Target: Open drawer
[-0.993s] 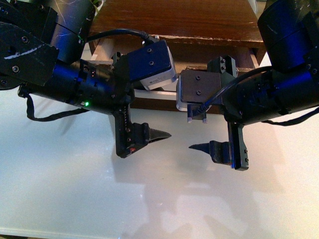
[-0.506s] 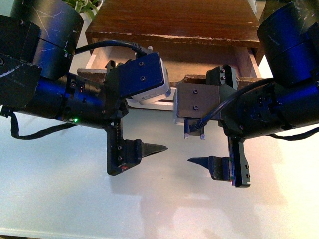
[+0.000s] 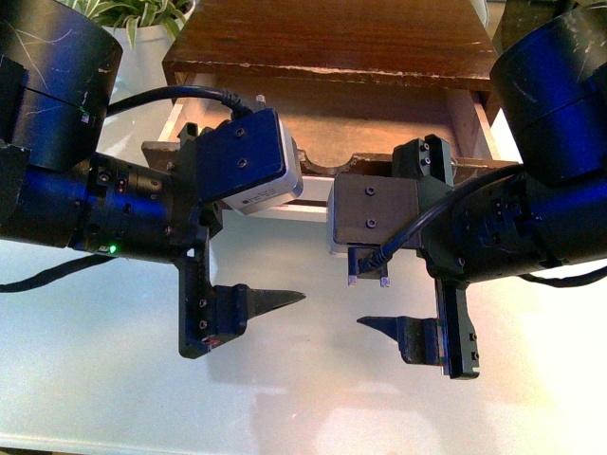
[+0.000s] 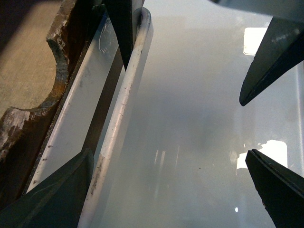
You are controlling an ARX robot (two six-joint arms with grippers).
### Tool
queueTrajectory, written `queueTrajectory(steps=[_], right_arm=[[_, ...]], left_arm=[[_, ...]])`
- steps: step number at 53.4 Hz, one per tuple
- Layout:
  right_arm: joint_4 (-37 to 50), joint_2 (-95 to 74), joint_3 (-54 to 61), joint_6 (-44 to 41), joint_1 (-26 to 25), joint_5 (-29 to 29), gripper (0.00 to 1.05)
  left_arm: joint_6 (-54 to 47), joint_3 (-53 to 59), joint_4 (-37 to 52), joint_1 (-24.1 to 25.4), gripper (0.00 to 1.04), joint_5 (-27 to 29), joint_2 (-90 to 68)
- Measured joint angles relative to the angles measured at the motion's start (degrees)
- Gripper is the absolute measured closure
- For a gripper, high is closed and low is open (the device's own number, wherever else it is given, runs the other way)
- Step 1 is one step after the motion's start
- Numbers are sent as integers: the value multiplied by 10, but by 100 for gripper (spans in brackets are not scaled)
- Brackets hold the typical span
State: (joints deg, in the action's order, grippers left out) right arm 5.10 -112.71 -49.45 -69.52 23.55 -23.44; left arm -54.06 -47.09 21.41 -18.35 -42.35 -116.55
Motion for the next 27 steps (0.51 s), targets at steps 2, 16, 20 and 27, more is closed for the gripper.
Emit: queueTrajectory(steps=[2,16,20,27], right_arm=[[8,-1,2,1,0,1,9],[53,0,10,12,-6,4,9],[56,8,11,11,-11,0,9],[59,41,16,2,-12,-16,9]], left_arm=[[0,1,1,1,8,-1,0],[40,12,18,9,8,-8,15],[53,16,19,12,8,-13,27],[76,26,26,23,8,-26,54]])
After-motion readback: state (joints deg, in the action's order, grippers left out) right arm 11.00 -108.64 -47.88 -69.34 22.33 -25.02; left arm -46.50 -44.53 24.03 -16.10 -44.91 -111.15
